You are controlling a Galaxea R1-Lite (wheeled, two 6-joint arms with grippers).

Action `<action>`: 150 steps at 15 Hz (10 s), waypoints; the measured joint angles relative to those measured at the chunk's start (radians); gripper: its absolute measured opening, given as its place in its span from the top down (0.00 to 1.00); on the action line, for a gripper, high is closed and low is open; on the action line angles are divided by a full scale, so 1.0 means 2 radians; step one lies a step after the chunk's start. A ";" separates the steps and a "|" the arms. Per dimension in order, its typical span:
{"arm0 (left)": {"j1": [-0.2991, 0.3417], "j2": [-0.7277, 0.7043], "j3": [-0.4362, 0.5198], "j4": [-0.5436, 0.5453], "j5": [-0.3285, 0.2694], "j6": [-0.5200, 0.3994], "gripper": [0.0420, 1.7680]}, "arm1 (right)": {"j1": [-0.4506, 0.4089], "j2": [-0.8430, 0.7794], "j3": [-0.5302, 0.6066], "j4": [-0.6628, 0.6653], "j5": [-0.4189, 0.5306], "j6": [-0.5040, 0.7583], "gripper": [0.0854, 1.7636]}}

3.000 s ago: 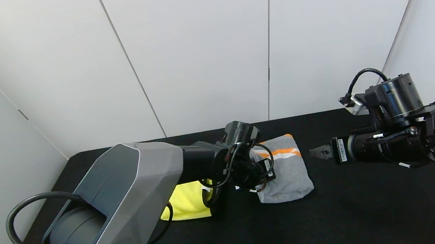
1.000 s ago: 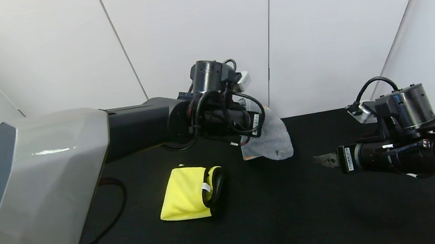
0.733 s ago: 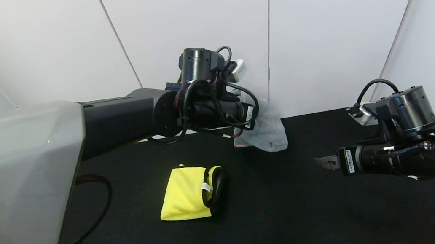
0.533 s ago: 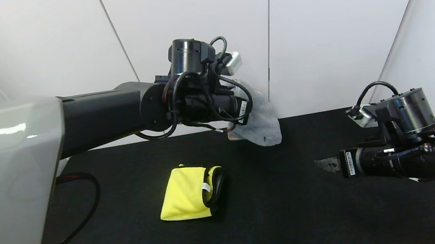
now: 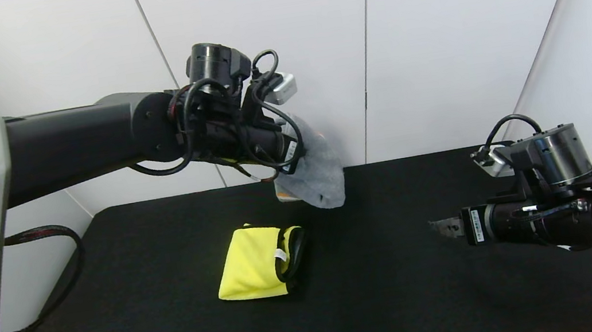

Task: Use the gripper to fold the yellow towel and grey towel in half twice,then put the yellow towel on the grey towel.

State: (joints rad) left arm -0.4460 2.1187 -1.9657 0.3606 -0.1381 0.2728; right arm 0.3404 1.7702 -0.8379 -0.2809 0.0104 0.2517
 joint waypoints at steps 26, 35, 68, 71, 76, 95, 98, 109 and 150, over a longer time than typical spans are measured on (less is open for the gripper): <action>0.088 -0.092 0.219 0.085 -0.094 -0.025 0.90 | 0.012 0.004 0.007 -0.005 0.001 -0.002 0.03; 0.138 -0.061 0.262 0.082 -0.117 -0.052 0.90 | 0.023 0.009 0.004 -0.006 0.001 -0.002 0.03; 0.094 -0.110 0.240 0.097 0.012 -0.074 0.06 | 0.028 0.008 0.007 -0.009 -0.007 0.001 0.03; 0.065 -0.092 0.241 0.095 0.018 -0.087 0.05 | 0.027 0.006 0.007 -0.009 -0.008 0.001 0.03; 0.040 -0.044 0.237 0.049 0.061 -0.128 0.04 | 0.024 0.003 0.008 -0.010 -0.007 0.001 0.03; 0.022 -0.081 0.244 0.053 0.115 -0.159 0.03 | 0.028 -0.012 0.027 -0.035 -0.064 -0.002 0.03; 0.021 -0.141 0.273 0.052 0.115 -0.158 0.03 | 0.033 -0.047 0.034 -0.031 -0.074 -0.002 0.03; 0.021 -0.438 0.423 0.054 0.132 -0.142 0.03 | 0.035 -0.287 0.047 0.146 -0.074 -0.014 0.03; 0.225 -1.039 0.556 0.231 0.036 -0.163 0.03 | -0.172 -0.850 0.153 0.349 0.019 -0.079 0.03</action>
State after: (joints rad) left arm 0.0038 0.0404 -0.8528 0.8236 -0.0668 -0.0534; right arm -0.0043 0.0706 -0.5311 0.4170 0.0491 0.0930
